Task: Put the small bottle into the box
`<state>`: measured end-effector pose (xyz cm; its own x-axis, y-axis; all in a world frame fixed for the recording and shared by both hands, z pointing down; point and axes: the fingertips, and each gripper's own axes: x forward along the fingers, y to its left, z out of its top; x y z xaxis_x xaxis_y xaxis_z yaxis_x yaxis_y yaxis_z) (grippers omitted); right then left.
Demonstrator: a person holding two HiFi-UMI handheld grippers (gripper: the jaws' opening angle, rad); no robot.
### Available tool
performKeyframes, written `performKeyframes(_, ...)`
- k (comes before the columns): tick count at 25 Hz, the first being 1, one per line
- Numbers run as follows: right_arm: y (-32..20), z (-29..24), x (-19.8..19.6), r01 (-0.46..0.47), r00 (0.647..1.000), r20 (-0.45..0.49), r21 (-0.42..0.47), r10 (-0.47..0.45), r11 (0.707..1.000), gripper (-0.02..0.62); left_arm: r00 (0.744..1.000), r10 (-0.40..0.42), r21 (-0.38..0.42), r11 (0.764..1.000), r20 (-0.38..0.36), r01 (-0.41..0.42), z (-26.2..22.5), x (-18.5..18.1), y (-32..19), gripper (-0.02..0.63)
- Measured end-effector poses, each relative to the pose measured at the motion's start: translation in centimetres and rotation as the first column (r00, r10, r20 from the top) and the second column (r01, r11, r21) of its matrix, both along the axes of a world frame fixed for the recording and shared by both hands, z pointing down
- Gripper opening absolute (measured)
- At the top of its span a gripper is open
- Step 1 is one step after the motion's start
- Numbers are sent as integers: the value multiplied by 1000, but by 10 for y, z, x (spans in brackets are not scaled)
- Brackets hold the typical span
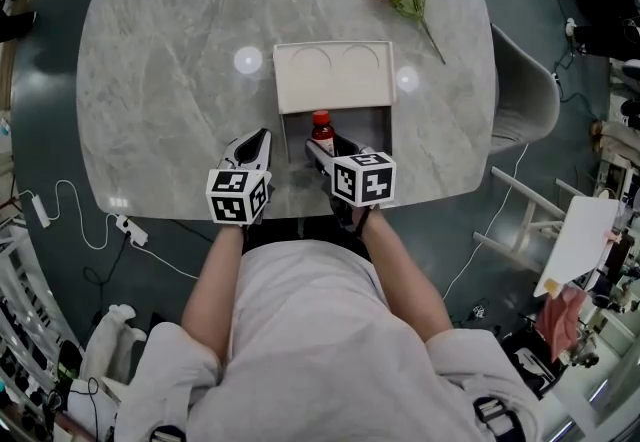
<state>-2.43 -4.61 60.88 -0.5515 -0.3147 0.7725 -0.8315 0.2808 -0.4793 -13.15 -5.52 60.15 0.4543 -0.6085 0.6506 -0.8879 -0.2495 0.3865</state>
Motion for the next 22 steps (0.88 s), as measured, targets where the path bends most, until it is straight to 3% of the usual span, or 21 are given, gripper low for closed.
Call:
performKeyframes(8,0,11,-7,26,998,-56,-63,-30,998,235,1000,20,-33,999,5,-19,11,-3,-2,23)
performKeyframes(22,5,18,-16,43,996,-79,-93,-50,995,235,999,52,-49,997,-10,-52,19,1,-6,23)
